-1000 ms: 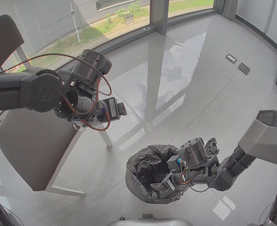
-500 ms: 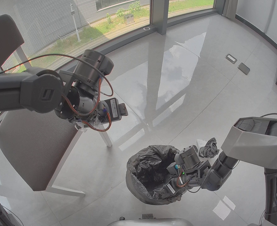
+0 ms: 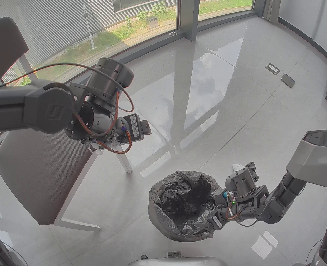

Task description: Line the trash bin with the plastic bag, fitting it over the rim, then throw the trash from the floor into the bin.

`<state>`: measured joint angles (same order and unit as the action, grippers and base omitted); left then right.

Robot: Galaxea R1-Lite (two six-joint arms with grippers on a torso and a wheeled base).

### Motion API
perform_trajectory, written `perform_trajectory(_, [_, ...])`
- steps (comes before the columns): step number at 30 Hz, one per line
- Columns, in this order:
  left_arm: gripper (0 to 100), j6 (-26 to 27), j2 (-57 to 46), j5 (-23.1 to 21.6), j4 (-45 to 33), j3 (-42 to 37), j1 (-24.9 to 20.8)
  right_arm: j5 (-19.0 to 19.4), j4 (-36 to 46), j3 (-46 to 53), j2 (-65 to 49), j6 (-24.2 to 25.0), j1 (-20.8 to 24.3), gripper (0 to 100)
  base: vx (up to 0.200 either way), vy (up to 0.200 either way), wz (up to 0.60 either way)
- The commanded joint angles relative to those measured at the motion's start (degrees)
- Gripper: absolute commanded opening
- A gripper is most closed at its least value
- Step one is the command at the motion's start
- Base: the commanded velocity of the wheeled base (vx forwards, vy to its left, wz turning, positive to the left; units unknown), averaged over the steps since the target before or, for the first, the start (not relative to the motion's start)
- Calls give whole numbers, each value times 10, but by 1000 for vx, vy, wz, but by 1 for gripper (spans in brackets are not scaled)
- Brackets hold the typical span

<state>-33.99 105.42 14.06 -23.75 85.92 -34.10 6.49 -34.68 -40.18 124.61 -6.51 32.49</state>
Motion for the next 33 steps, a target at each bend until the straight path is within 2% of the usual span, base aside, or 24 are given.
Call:
perform_trajectory(1, [100,1,-8,0,1,-15,0,0,3,-42,-1,16,13,100,0,0,0])
perform_trajectory(6, [100,1,-13,1,1,-24,-1,0,1,-71,46,21,23,100,0,0,0])
perform_trajectory(8, [100,3,-14,1,1,-24,-3,0,1,-73,68,40,35,100,0,0,0])
perform_trajectory(10, [100,4,-15,1,1,-24,-7,0,1,-66,81,55,43,100,0,0,0])
perform_trajectory(14, [100,4,-16,7,1,-22,-13,0,-3,-25,84,52,45,100,0,0,0])
perform_trajectory(22, [100,1,-25,9,1,-24,-14,0,-3,61,-20,45,49,100,0,0,0])
perform_trajectory(28, [100,1,-31,8,0,-25,-14,0,-3,123,-104,48,72,100,0,0,0])
perform_trajectory(33, [100,1,-34,8,1,-30,-14,-2,-3,128,-106,50,65,100,0,0,0])
